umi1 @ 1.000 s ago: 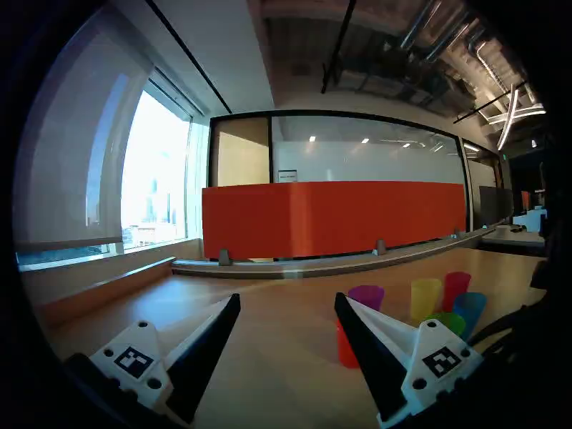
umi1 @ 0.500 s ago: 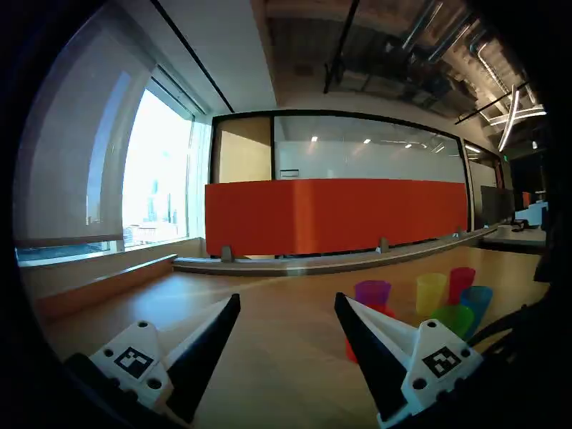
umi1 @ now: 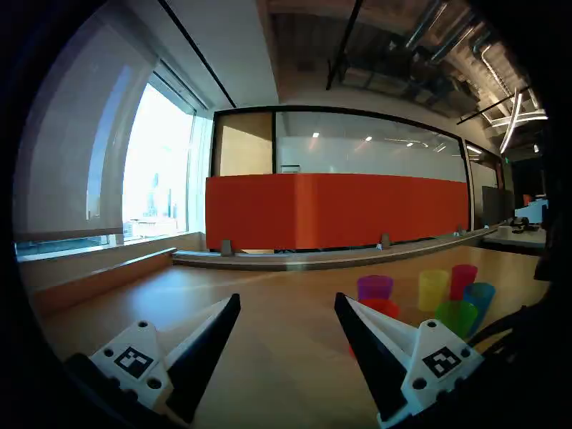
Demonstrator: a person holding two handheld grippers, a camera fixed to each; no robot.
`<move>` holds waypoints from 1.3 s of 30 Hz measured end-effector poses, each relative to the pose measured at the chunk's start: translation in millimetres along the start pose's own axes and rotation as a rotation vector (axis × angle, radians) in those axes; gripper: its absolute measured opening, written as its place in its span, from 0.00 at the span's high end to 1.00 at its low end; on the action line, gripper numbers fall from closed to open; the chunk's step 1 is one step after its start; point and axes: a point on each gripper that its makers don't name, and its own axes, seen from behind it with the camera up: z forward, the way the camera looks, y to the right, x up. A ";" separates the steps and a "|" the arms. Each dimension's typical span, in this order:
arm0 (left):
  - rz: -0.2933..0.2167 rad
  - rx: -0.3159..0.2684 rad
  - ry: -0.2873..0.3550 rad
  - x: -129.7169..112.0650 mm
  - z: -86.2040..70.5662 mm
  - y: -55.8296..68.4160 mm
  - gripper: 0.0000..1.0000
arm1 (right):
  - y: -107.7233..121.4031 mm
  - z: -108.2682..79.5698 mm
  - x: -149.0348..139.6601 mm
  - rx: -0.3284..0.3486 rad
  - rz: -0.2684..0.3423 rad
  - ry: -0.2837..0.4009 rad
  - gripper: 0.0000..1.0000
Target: Pour water
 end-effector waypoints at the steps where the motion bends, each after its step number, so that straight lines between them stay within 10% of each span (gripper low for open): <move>1: -0.003 0.001 -0.002 -0.7 0.0 -0.5 0.02 | -0.1 0.2 0.4 0.000 -0.001 0.000 0.02; 39: -0.003 0.006 -0.029 -7.2 2.9 -2.3 0.02 | 0.9 -1.8 -6.5 0.010 0.015 0.030 0.02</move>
